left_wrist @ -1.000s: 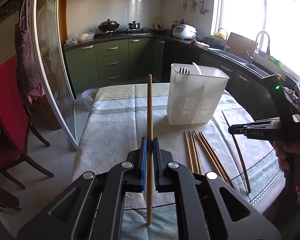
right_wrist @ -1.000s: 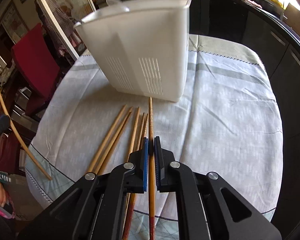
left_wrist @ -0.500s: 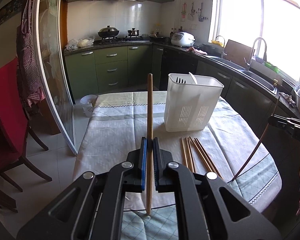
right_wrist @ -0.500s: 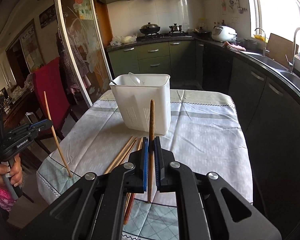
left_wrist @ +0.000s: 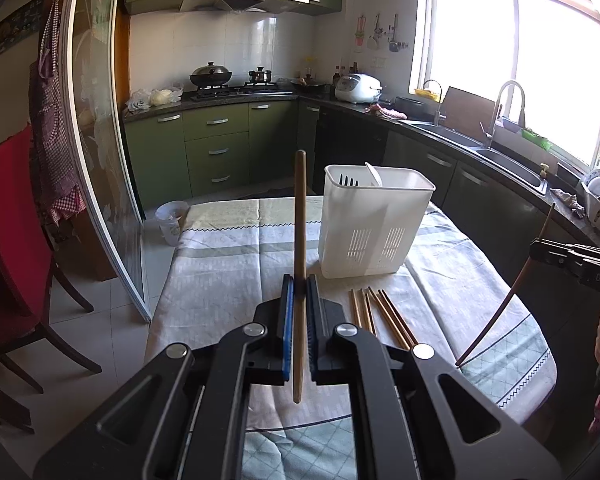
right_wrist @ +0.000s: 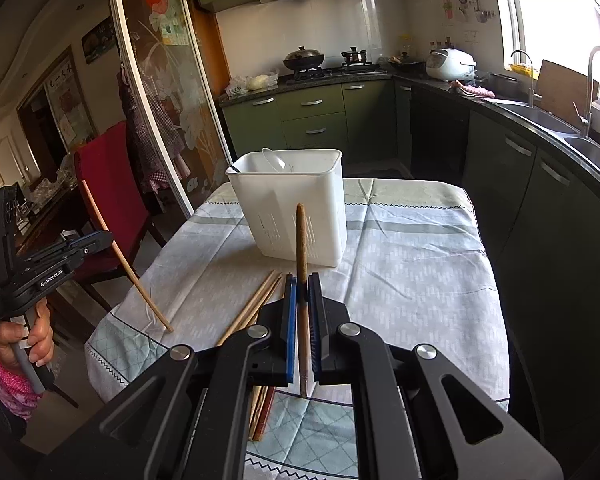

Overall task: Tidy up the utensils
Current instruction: 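Lift the chopstick with the left gripper and drop it into the caddy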

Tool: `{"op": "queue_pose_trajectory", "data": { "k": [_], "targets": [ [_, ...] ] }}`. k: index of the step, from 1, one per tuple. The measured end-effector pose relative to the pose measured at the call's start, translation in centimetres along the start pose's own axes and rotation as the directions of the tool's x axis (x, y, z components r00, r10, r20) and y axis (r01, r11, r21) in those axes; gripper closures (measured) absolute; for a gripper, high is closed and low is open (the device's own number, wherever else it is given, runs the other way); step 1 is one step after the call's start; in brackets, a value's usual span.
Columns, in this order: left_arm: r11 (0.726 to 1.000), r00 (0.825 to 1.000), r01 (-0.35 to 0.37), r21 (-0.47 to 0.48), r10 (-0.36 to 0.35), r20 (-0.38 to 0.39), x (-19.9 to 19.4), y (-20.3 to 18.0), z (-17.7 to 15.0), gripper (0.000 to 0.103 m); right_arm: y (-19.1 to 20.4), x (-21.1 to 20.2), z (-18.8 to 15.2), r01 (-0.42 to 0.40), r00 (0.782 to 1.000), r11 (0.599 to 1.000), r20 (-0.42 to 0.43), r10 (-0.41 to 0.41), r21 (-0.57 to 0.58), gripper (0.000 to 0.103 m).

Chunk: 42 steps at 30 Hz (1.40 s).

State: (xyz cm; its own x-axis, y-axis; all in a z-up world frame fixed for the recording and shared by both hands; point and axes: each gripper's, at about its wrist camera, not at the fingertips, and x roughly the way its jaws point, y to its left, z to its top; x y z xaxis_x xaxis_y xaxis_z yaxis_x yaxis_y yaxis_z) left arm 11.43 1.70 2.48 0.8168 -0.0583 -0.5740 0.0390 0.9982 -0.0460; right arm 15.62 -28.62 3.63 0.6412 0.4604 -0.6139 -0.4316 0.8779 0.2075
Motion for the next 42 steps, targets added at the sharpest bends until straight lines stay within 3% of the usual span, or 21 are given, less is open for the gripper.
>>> {"op": "queue_pose_trajectory", "data": {
  "k": [5,10,16,21,27,33,38,42],
  "targets": [
    [0.999,0.999,0.032,0.010,-0.032,0.032,-0.5,-0.7,2.9,0.097,0.5,-1.6,3.3,-0.040,0.998,0.999,0.046,0.040,-0.005,0.096],
    [0.997,0.993,0.079,0.025,-0.081,0.081,-0.8,-1.9,8.1,0.097,0.7,-3.4,8.0,-0.064,0.991,0.998,0.119,0.064,-0.005,0.096],
    [0.992,0.967,0.121,0.033,-0.125,0.220,-0.8,-3.3,15.3,0.097,0.6,-4.5,13.9,-0.062,0.968,0.998,0.243,0.057,0.016,0.096],
    [0.991,0.947,0.131,0.029,-0.134,0.293,1.1,-4.6,18.7,0.097,0.3,-3.1,17.9,-0.026,0.950,0.999,0.313,0.014,0.035,0.096],
    [0.995,0.969,0.096,0.006,-0.095,0.228,6.7,-5.3,18.0,0.097,-0.4,3.6,19.2,0.046,0.972,0.998,0.228,-0.055,0.045,0.096],
    [0.996,0.990,0.090,-0.029,-0.086,0.115,11.2,-5.1,16.2,0.097,-0.3,9.8,16.5,0.063,0.994,0.998,0.084,-0.063,0.010,0.096],
    [0.996,0.996,0.085,-0.036,-0.084,0.036,13.2,-5.0,14.7,0.097,-0.4,11.5,15.1,0.065,0.997,0.998,0.035,-0.065,-0.004,0.096],
    [0.996,0.996,0.086,-0.036,-0.085,0.028,13.1,-4.8,14.3,0.097,-0.5,10.7,14.9,0.058,0.997,0.998,0.051,-0.058,-0.005,0.094]
  ]
}}
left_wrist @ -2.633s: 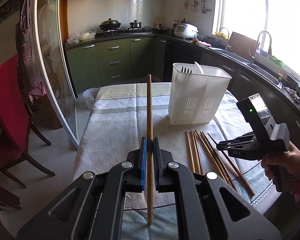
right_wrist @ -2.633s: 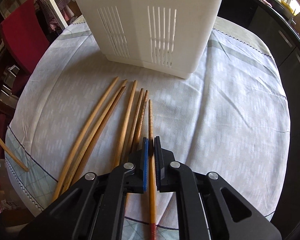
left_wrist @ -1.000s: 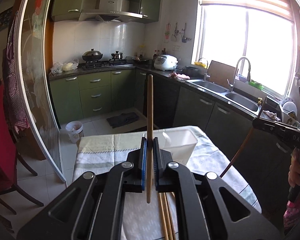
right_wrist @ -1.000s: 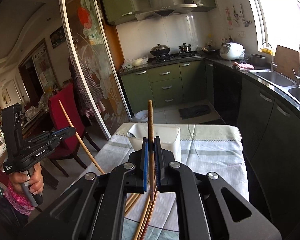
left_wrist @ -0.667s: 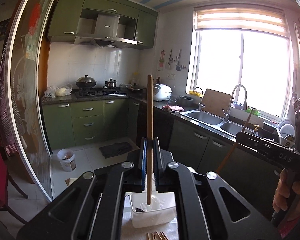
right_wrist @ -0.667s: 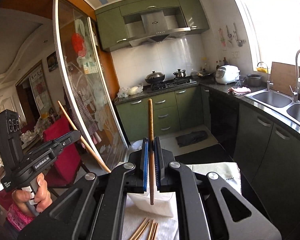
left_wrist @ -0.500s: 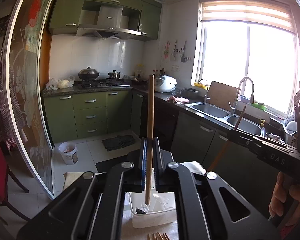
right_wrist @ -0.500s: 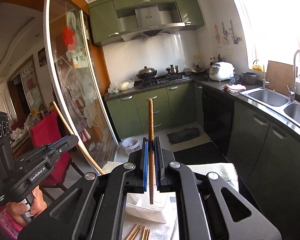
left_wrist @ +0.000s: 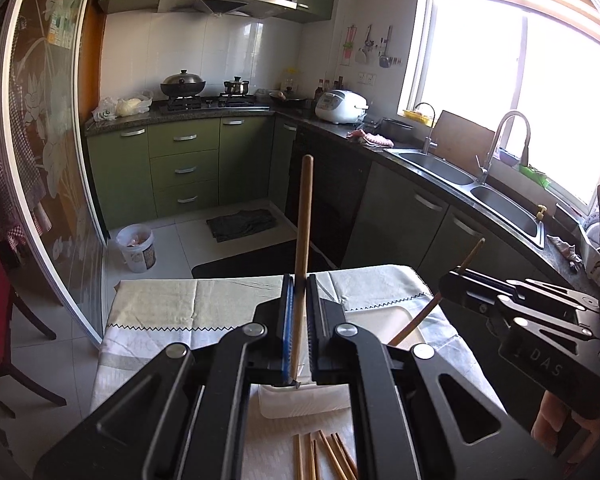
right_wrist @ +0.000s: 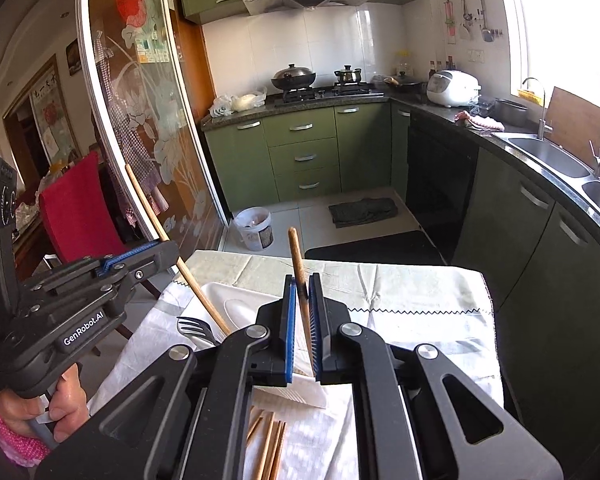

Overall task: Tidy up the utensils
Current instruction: 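Lift the chopstick with the left gripper and drop it into the caddy, then lower the left gripper and grasp another wooden chopstick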

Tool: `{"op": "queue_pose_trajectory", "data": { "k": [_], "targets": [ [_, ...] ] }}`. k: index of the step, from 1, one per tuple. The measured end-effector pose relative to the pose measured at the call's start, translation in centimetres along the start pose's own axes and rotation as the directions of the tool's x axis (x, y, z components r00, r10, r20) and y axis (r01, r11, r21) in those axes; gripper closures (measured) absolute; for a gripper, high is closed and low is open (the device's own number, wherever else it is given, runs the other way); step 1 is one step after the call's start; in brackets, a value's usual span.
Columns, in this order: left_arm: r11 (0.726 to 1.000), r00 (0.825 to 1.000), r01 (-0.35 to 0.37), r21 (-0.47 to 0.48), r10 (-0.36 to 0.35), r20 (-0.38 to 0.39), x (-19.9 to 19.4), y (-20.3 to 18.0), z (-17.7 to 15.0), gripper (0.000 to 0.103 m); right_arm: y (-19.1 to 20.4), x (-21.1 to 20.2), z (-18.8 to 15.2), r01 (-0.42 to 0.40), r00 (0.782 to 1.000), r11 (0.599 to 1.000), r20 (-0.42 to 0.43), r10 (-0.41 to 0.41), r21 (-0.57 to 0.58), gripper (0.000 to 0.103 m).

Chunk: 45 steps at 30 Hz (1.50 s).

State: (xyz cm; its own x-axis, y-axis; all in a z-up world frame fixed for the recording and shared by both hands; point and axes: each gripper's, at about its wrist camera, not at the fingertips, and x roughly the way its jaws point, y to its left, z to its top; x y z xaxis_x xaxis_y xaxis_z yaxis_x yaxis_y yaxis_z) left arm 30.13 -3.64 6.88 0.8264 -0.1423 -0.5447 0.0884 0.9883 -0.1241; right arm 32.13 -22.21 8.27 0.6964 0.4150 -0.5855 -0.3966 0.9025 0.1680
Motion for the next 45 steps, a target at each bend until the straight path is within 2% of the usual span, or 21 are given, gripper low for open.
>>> {"op": "queue_pose_trajectory", "data": {
  "k": [6,8,13,16,19,21,22,25,27,29,34,39,42,45],
  "targets": [
    [1.000,1.000,-0.006,0.014,0.006,0.009,-1.4,-0.3,0.4,0.096,-0.7,-2.9,0.2,0.003,0.999,1.000,0.048,-0.003,0.006,0.087],
    [1.000,1.000,-0.001,0.011,0.001,-0.003,-1.5,-0.4,0.5,0.086,-0.9,-4.0,0.0,-0.005,0.998,1.000,0.062,0.004,0.013,0.087],
    [1.000,1.000,0.000,-0.017,0.000,-0.020,-2.0,-0.1,0.5,0.081,-1.7,-7.4,-1.4,-0.035,0.996,0.999,0.087,0.032,0.033,0.087],
    [1.000,1.000,0.006,-0.017,-0.006,-0.030,-3.4,-0.1,-0.4,0.080,-3.0,-9.6,-3.2,-0.038,0.996,0.998,0.088,0.034,0.051,0.078],
    [1.000,0.991,-0.006,-0.010,0.005,-0.133,-4.0,-0.1,-2.6,0.080,-4.6,-11.0,-6.0,-0.038,0.997,0.996,0.063,0.033,0.076,0.078],
    [1.000,0.966,-0.006,-0.009,0.004,-0.260,-3.3,0.0,-5.2,0.080,-5.7,-11.3,-8.2,-0.026,0.999,0.995,0.033,0.023,0.100,0.078],
    [1.000,0.944,-0.007,-0.009,0.004,-0.330,-2.5,0.0,-6.6,0.080,-6.3,-11.4,-9.3,-0.026,1.000,0.993,0.017,0.024,0.118,0.078],
    [1.000,0.863,-0.004,0.004,0.005,-0.506,0.1,0.2,-10.9,0.080,-8.4,-11.0,-12.8,-0.027,0.999,0.982,-0.041,0.035,0.185,0.078],
    [1.000,0.821,0.001,0.007,0.003,-0.571,1.8,0.5,-13.2,0.080,-9.5,-10.6,-14.8,-0.030,0.996,0.973,-0.072,0.047,0.228,0.078],
    [1.000,0.797,-0.007,0.019,0.018,-0.604,3.2,0.4,-14.6,0.080,-10.6,-10.3,-16.7,-0.029,0.993,0.963,-0.099,0.058,0.268,0.078],
    [0.999,0.756,-0.017,0.045,0.043,-0.653,6.0,-0.8,-16.3,0.080,-11.8,-10.2,-19.3,-0.029,0.989,0.947,-0.130,0.074,0.319,0.078],
    [0.997,0.733,-0.037,0.074,0.077,-0.676,7.4,-1.2,-17.1,0.084,-12.3,-10.6,-19.7,-0.035,0.988,0.943,-0.128,0.082,0.331,0.077],
    [0.995,0.717,-0.049,0.092,0.099,-0.690,7.9,-1.4,-17.6,0.088,-12.1,-10.6,-19.5,-0.043,0.988,0.942,-0.125,0.089,0.332,0.070],
    [0.992,0.709,-0.053,0.115,0.118,-0.695,8.3,-1.8,-18.0,0.091,-11.7,-10.3,-19.3,-0.052,0.986,0.945,-0.132,0.100,0.324,0.070]
  ]
}}
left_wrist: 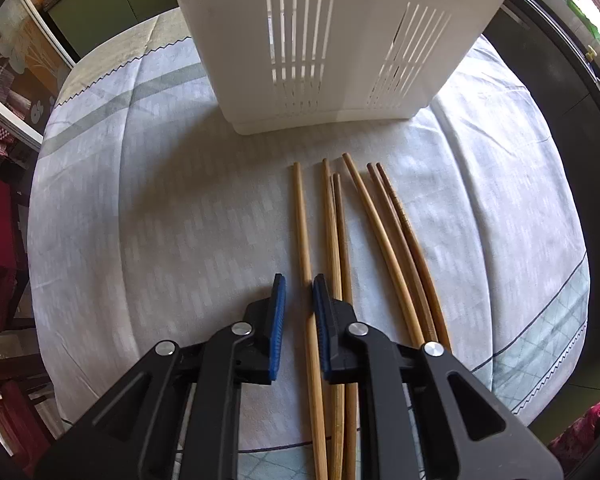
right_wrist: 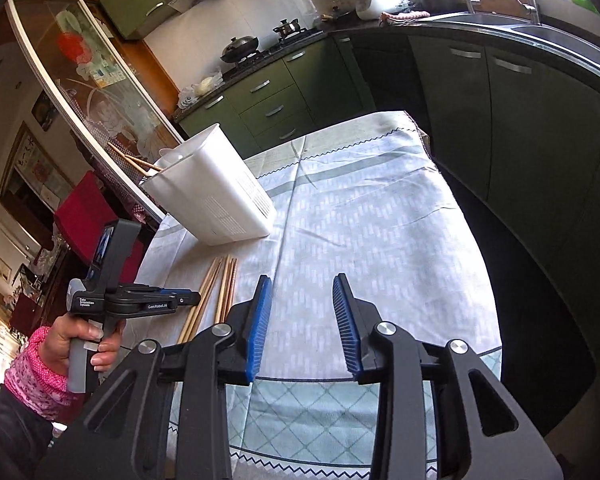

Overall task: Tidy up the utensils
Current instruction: 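Lower the left gripper and grasp another wooden chopstick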

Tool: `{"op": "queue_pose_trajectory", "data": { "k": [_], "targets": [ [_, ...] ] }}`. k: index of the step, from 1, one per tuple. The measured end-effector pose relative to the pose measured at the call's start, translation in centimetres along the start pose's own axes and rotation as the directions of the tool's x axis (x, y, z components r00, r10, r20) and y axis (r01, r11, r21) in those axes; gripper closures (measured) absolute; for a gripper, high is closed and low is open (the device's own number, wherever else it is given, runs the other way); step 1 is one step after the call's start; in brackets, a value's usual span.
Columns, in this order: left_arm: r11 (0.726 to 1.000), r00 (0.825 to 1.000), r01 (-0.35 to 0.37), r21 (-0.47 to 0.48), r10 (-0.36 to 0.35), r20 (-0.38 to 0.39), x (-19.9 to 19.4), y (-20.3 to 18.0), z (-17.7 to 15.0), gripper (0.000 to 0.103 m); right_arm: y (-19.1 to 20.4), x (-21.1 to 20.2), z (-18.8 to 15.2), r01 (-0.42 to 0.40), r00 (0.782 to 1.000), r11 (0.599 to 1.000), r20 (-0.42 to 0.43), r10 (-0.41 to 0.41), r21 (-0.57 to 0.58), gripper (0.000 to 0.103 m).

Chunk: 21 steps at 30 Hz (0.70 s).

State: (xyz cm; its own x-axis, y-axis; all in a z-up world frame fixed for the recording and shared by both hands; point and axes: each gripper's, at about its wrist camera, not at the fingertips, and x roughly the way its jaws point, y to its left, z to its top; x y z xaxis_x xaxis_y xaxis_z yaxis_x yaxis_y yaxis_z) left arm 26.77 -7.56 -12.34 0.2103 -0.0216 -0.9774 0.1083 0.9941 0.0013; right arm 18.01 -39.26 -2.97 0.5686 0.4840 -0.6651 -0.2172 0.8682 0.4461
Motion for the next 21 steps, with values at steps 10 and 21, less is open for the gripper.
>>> {"op": "queue_pose_trajectory", "data": {
  "k": [10,21],
  "targets": [
    [0.999,0.998,-0.020,-0.027,0.022,0.061,-0.2,1.6,-1.0,0.097,4.8,6.9,0.3,-0.015,0.983,0.993,-0.182,-0.007,-0.117,0.065],
    [0.986,0.947,-0.028,-0.165,0.079,0.311,-8.0,9.4,-5.3,0.097,9.0,17.0,0.9,-0.026,0.923,0.978,-0.381,-0.057,-0.209,0.080]
  ]
}}
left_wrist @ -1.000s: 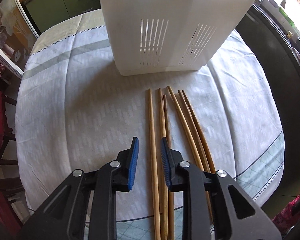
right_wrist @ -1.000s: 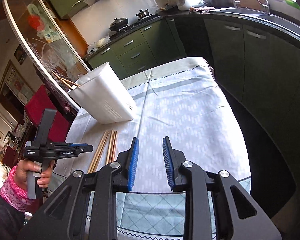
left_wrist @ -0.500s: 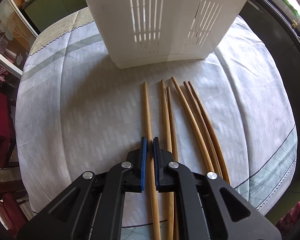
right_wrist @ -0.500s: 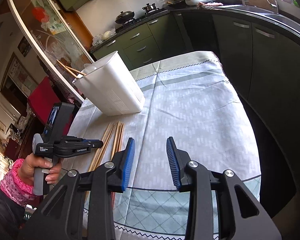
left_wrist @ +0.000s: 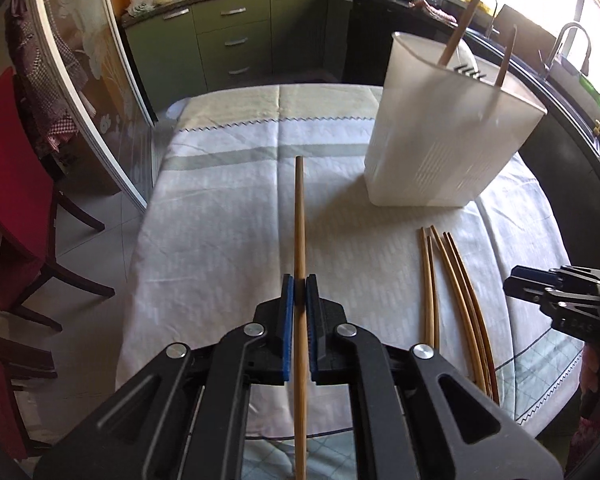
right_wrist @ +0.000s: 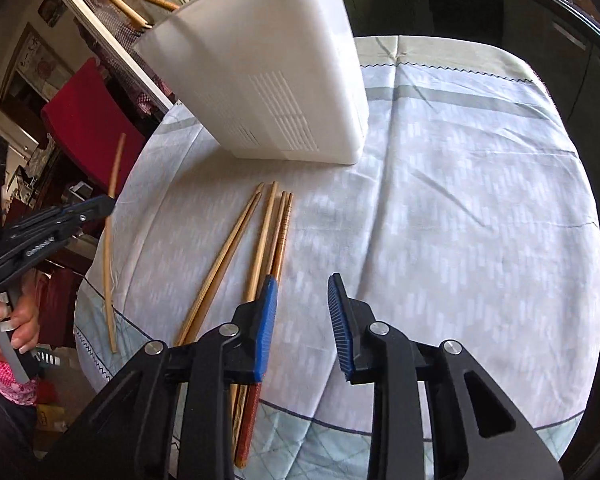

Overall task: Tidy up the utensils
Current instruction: 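Lower the left gripper and grasp another wooden chopstick, then lift the chopstick with the left gripper while the right gripper grasps another chopstick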

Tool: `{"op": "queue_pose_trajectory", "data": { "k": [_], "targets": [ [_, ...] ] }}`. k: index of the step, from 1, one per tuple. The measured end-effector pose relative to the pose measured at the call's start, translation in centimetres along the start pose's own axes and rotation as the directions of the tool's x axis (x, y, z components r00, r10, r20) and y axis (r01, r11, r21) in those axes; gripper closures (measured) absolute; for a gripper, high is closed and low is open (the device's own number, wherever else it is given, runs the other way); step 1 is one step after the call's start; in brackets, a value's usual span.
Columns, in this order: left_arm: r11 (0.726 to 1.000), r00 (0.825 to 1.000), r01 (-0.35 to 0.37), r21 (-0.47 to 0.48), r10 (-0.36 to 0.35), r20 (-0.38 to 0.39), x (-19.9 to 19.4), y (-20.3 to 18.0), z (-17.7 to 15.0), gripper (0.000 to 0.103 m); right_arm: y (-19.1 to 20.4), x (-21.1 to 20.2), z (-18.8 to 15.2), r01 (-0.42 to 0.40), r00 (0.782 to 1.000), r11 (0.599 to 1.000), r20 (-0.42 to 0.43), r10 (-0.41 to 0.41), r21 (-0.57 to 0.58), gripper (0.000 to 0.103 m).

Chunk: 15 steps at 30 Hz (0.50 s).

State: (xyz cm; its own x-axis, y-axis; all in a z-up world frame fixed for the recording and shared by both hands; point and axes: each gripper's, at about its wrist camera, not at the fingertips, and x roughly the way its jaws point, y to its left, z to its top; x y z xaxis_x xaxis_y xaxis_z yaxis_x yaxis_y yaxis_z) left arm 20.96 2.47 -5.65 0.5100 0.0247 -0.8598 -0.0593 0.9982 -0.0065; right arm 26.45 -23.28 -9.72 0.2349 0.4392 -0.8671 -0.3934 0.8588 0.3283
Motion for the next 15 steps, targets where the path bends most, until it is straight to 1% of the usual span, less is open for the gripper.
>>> {"op": "queue_pose_trajectory", "data": {
  "k": [3,5,7,9,12,15],
  "targets": [
    [1.000,0.999,0.000,-0.012,0.001,0.044,-1.9,0.8,-0.1,0.097,1.0,1.9,0.9,0.025,0.999,0.999,-0.037,-0.027,-0.029,0.081],
    [1.000,0.998,0.004,-0.009,-0.004,0.063,-2.5,0.9,-0.3,0.097,1.5,2.9,1.4,0.057,0.997,0.997,-0.056,-0.060,-0.043,0.085],
    [1.000,0.997,0.010,-0.004,-0.009,0.079,-3.1,1.0,-0.4,0.097,2.0,3.7,1.8,0.073,0.995,0.996,-0.069,-0.077,-0.056,0.085],
    [1.000,0.996,0.020,0.000,-0.020,0.091,-3.6,0.7,-0.7,0.097,2.3,4.3,2.0,0.099,0.991,0.993,-0.081,-0.104,-0.064,0.086],
    [1.000,0.994,0.029,0.007,-0.029,0.101,-4.1,0.4,-1.0,0.097,2.9,4.7,2.1,0.109,0.989,0.990,-0.089,-0.117,-0.084,0.086],
    [0.999,0.993,0.035,0.006,-0.035,0.110,-4.4,0.4,-1.1,0.097,3.7,5.4,2.4,0.141,0.983,0.984,-0.098,-0.153,-0.112,0.086]
  ]
}}
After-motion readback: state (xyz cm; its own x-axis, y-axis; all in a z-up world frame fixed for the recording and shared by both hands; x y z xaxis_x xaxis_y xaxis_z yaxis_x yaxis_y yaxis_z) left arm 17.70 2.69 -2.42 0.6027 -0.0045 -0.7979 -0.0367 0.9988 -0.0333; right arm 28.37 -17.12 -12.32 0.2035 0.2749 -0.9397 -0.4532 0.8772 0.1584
